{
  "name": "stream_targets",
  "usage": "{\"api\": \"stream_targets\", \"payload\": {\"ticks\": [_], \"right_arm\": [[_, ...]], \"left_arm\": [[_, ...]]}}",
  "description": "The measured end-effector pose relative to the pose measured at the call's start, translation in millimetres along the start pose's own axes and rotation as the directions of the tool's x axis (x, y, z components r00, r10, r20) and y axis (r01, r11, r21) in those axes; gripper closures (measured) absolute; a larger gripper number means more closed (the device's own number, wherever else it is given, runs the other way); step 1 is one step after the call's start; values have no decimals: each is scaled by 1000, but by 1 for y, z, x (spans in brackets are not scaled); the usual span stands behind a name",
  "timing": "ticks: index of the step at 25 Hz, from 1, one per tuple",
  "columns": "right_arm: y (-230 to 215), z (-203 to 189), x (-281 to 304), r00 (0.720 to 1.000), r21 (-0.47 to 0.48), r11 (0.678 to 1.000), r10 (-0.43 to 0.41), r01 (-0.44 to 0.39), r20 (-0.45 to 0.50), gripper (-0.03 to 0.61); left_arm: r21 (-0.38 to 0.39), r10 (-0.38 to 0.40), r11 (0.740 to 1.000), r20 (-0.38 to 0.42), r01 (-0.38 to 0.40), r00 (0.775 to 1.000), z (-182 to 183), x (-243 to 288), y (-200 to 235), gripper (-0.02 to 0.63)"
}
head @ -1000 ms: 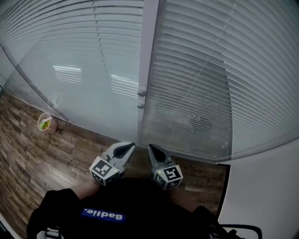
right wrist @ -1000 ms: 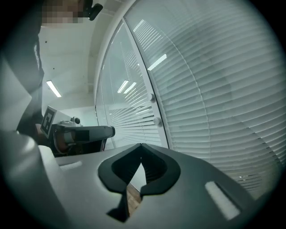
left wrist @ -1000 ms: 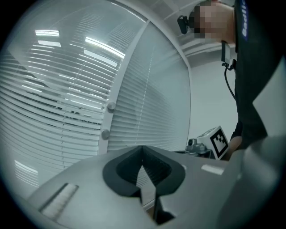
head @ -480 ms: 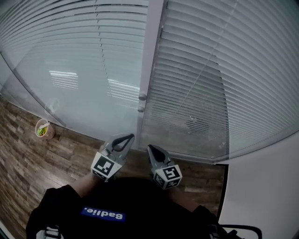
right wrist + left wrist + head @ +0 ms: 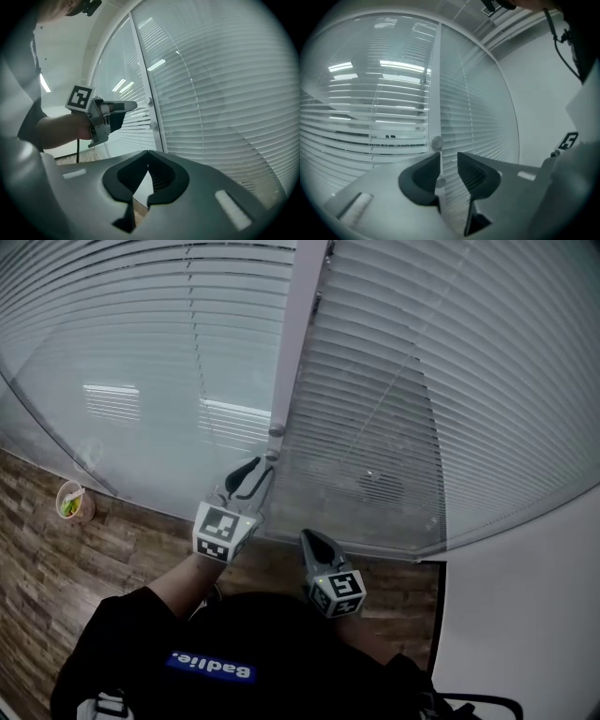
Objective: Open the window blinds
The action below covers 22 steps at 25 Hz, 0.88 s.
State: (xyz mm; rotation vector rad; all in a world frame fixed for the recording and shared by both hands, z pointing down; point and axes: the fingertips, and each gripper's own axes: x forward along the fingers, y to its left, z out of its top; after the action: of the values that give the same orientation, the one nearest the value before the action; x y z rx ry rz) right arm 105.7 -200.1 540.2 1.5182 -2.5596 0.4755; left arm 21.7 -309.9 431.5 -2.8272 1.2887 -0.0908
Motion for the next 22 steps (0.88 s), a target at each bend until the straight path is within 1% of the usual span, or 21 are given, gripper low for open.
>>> {"api": "stream_targets", "payload": {"ticks": [2, 5, 8, 11, 18, 20, 22], "right_arm": [[2, -3, -1, 1000, -20, 1000, 9, -9, -6, 575], [-2, -9, -3, 1000, -31, 1000, -5, 4, -16, 575], [-7, -7, -9, 999, -29, 999, -24, 23, -22, 575], [-7, -8, -14, 999, -38, 999, -16, 15, -30, 574], [-19, -13, -23, 999, -43, 999, -28, 26, -47, 571], [-19, -16, -24, 998, -42, 999, -23, 21, -55, 571], [-19, -17, -23, 998, -43, 999, -19, 16, -62, 572]], "left_arm": [[8, 28, 1000, -1, -28, 1000, 0, 8, 6, 493], [20, 86, 996, 10, -86, 996, 2, 21, 16, 450], [18, 120, 993, 34, -120, 992, 14, 35, 19, 421], [6, 149, 989, 67, -149, 987, 26, 42, 22, 395], [45, 213, 976, 44, -215, 976, 22, 53, 27, 393], [50, 217, 975, 42, -219, 975, 22, 57, 27, 396], [64, 216, 974, 41, -219, 975, 23, 60, 26, 415]]}}
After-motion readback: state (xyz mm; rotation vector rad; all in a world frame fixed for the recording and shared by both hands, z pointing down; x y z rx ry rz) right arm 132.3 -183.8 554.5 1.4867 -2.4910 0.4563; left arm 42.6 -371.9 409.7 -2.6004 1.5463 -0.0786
